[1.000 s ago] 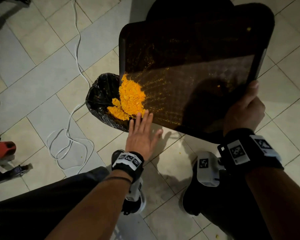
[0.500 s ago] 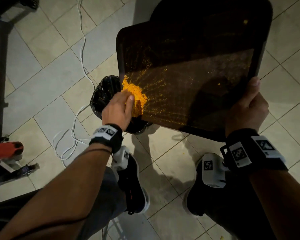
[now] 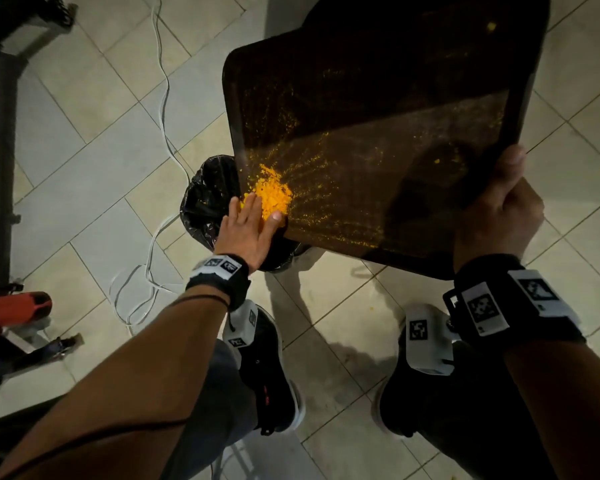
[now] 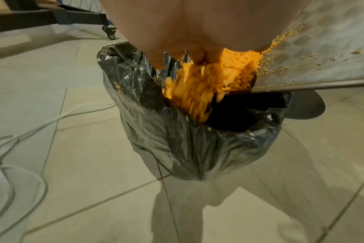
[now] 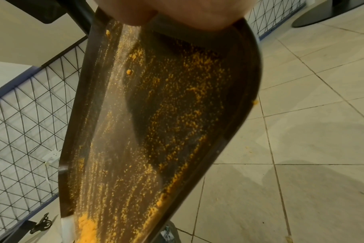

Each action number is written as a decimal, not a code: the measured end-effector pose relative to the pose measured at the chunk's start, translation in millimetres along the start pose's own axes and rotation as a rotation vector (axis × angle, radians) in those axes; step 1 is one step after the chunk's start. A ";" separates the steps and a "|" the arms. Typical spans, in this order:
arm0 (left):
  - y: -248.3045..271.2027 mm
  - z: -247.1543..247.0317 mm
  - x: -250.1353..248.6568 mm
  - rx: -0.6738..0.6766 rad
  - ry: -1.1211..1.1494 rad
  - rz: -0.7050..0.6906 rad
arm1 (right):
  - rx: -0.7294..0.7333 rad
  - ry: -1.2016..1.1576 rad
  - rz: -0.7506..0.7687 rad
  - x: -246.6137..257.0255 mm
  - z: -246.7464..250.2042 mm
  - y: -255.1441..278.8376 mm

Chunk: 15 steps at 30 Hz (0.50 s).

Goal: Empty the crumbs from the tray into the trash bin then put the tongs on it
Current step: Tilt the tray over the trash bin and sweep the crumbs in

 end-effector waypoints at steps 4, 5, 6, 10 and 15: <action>20.2 9.0 -14.8 -0.190 0.108 0.072 | -0.007 0.004 0.016 -1.0 -2.1 -0.1; 26.5 15.6 -26.6 -0.259 0.109 0.061 | -0.009 -0.002 0.021 -1.0 -3.0 0.0; 32.5 21.5 -40.3 -0.318 0.106 0.040 | -0.010 -0.005 0.027 -0.7 -4.4 0.3; 39.9 19.6 -92.4 -0.311 0.125 -0.075 | -0.005 0.012 0.042 0.3 -4.6 0.9; 34.8 -22.3 -84.9 -0.100 -0.018 -0.016 | -0.010 0.066 0.043 3.1 3.4 -1.2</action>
Point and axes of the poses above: each hand's wrist, its own y-axis away from the middle knuckle, its own z-axis out of the back of the hand, x = y × z, the point moved 5 cm from there along -y, towards the middle knuckle, and after that the axes turned 13 degrees about -y, right-handed, at the moved point
